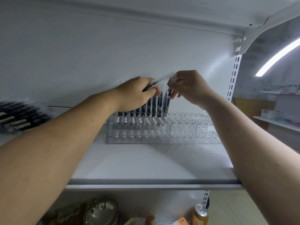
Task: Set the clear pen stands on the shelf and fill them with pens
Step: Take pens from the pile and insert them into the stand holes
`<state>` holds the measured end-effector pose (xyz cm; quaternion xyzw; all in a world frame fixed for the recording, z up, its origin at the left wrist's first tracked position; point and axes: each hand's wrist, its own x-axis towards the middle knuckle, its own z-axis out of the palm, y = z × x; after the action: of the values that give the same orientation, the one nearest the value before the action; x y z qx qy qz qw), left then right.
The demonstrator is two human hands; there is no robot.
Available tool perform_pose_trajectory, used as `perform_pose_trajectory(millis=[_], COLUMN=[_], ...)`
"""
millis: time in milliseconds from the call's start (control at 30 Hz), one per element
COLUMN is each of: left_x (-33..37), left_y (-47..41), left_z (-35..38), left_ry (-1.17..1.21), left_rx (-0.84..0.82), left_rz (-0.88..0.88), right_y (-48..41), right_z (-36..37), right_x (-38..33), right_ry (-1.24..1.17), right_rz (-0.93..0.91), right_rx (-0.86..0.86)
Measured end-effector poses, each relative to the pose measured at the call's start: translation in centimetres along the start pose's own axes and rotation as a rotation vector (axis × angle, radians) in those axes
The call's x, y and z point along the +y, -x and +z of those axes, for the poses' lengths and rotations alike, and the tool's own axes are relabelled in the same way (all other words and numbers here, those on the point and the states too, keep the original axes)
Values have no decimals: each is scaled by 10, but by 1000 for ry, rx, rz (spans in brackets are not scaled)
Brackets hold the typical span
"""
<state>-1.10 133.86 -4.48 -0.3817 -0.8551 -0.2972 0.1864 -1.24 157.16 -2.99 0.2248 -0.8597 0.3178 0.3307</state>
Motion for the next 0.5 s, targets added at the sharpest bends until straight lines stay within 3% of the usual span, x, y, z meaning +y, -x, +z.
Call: perform_pose_trajectory(millis=[200,500], left_x=[3,3], left_y=[2,2], left_z=[1,1], left_ry=[-26,-49], left_rx=[-2,1], left_rz=[-27,-18], right_y=[3,1], right_z=[2,3], right_x=[-3,0], right_ry=[37,33], right_rz=[29,93], right_rx=[-110,-143])
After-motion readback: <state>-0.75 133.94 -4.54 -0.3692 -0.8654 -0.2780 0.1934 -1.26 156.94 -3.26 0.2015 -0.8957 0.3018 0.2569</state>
